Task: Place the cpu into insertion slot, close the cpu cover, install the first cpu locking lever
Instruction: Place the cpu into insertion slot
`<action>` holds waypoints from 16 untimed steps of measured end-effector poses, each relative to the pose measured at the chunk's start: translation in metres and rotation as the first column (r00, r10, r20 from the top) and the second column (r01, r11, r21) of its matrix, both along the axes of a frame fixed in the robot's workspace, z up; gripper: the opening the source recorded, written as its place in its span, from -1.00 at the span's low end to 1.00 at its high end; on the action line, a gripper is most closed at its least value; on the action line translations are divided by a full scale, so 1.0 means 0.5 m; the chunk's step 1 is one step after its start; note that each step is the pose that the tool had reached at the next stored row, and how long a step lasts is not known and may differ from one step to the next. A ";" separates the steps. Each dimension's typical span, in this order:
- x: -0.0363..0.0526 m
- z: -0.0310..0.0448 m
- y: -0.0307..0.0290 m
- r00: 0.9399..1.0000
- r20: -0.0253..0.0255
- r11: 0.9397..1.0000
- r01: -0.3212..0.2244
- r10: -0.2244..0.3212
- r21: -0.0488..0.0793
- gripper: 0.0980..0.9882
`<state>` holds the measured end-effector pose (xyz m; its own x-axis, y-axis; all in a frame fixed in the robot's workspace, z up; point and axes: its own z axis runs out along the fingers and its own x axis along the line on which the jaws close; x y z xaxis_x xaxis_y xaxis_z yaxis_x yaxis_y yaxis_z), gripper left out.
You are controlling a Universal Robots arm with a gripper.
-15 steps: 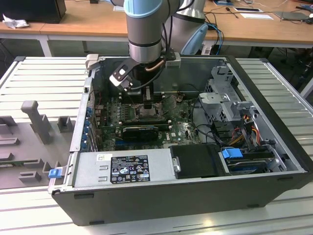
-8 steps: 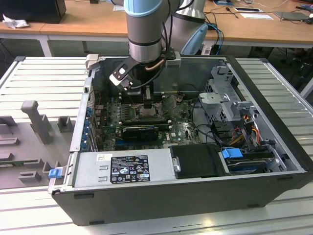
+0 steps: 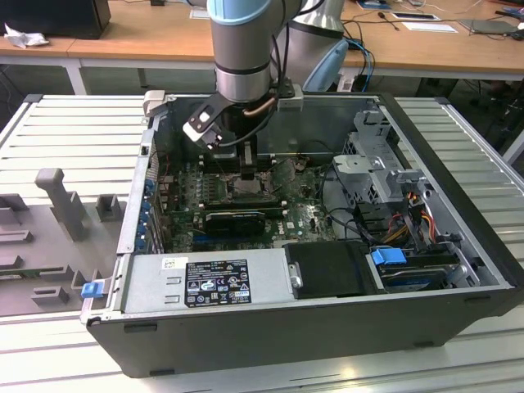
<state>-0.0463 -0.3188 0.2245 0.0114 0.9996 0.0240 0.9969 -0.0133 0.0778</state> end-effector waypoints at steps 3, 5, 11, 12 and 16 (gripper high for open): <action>0.000 0.003 0.000 1.000 0.000 1.000 0.000 0.000 0.000 -0.98; 0.000 0.005 0.000 1.000 0.000 1.000 0.000 0.000 0.000 -0.98; 0.000 0.011 0.000 1.000 0.000 1.000 0.000 0.000 0.000 -0.98; 0.000 0.012 0.000 1.000 0.000 1.000 0.000 0.000 0.000 -0.98; 0.000 0.018 0.000 1.000 0.000 1.000 0.000 0.000 0.000 -0.98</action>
<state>-0.0463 -0.3188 0.2332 0.0114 0.9996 0.0241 0.9969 -0.0133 0.0779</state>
